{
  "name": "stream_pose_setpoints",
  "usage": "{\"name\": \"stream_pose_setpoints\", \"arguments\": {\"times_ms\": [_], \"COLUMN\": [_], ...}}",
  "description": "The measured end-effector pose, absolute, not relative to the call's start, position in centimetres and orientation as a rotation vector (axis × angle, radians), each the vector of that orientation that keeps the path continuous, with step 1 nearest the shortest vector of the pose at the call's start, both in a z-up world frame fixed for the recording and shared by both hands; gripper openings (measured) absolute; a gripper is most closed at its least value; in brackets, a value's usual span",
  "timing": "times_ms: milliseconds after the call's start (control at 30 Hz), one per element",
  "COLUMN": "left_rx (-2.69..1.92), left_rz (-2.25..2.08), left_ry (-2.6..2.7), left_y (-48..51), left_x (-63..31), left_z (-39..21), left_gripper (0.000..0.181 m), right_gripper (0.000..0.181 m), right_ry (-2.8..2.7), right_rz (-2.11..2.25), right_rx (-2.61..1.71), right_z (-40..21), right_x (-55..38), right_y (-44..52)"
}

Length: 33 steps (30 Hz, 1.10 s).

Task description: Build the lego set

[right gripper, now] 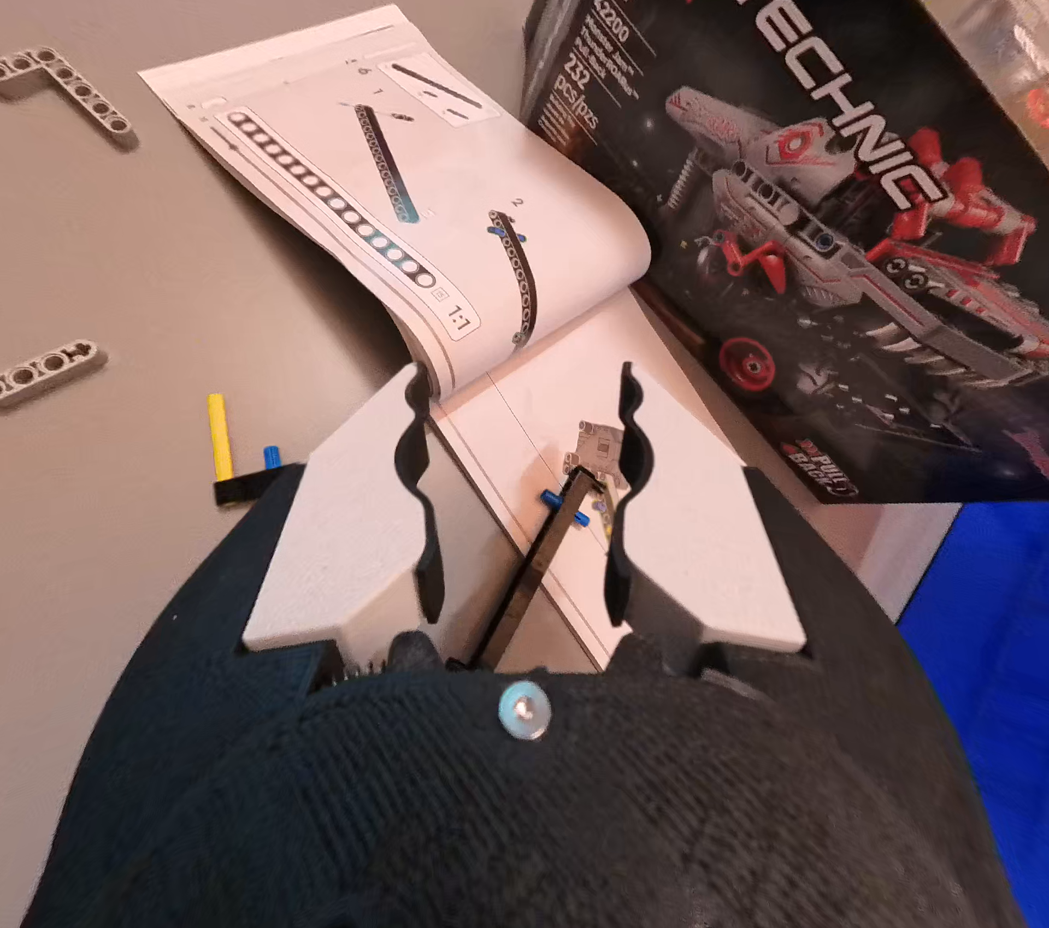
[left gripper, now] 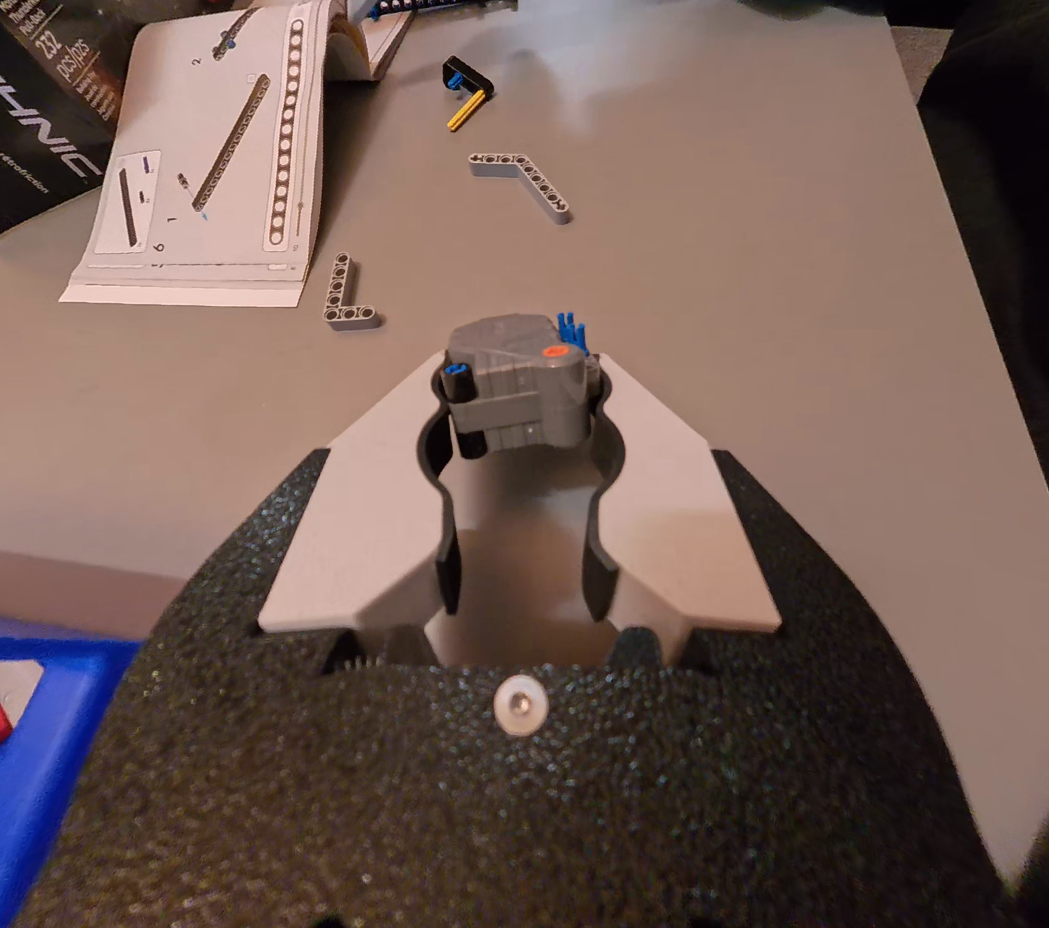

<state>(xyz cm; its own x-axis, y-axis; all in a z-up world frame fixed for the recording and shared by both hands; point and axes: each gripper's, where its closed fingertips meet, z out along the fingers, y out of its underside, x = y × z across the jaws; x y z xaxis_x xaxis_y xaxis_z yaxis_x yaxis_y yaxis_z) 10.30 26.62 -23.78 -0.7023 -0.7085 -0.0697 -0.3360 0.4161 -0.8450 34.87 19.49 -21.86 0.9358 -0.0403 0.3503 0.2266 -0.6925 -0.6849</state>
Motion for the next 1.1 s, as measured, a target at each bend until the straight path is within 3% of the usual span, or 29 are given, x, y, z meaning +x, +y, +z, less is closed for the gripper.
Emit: {"name": "stream_pose_setpoints", "arguments": {"times_ms": [233, 900, 1100], "left_rx": [-0.889, -0.887, -0.885], "left_rz": [-1.209, -1.194, -1.198], "left_ry": [2.259, 2.278, 2.275], "left_y": [26.6, 26.5, 26.5], "left_x": [10.3, 10.2, 10.2], "left_z": [-23.8, -24.0, -23.9], "left_gripper": [0.044, 0.044, 0.044], "right_gripper": [0.057, 0.059, 0.061], "right_ry": [0.03, 0.015, 0.279], "right_rz": [-0.389, -0.452, -0.472], "right_rx": [-2.225, -2.194, -2.117], "right_z": [-21.6, -21.2, -20.7], "right_x": [35.9, 36.1, 38.1], "right_y": [17.7, 17.6, 15.2]}}
